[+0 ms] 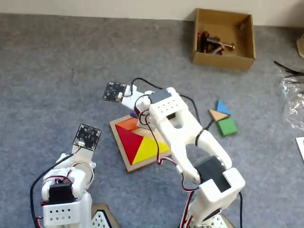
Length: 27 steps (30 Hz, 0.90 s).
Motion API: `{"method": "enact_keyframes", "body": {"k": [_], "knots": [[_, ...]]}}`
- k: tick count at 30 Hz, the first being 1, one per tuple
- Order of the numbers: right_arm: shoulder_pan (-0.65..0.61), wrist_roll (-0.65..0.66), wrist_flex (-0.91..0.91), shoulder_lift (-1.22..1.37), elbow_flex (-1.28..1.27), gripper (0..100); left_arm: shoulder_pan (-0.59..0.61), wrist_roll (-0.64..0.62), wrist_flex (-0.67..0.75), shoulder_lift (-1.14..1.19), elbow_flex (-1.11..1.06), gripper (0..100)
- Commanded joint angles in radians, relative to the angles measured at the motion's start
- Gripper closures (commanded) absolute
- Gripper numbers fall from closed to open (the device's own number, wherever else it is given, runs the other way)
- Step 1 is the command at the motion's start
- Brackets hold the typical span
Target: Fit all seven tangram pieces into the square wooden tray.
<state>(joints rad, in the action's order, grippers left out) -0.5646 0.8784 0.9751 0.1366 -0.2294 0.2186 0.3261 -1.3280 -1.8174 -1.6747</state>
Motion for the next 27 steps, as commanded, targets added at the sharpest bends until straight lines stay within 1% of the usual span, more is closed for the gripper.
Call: {"method": "enact_keyframes", "body": {"k": [1,8,17,20,24,27], "knots": [[0.007,-0.003,-0.018,0.002,0.030,99.3,0.004,-0.011,-0.008,-0.010,-0.021,99],[0.019,-0.009,-0.012,0.124,0.036,99.3,0.004,-0.011,-0.008,-0.010,-0.021,99],[0.036,-0.011,-0.010,0.093,0.035,99.0,0.004,-0.011,-0.008,-0.010,-0.021,99],[0.036,-0.046,-0.010,0.090,0.035,98.9,0.004,-0.011,-0.008,-0.010,-0.021,99],[0.038,-0.058,-0.007,0.088,0.035,98.9,0.004,-0.011,-0.008,-0.010,-0.021,99],[0.053,-0.060,0.033,0.077,0.068,98.9,0.004,-0.011,-0.008,-0.010,-0.021,99]]}}
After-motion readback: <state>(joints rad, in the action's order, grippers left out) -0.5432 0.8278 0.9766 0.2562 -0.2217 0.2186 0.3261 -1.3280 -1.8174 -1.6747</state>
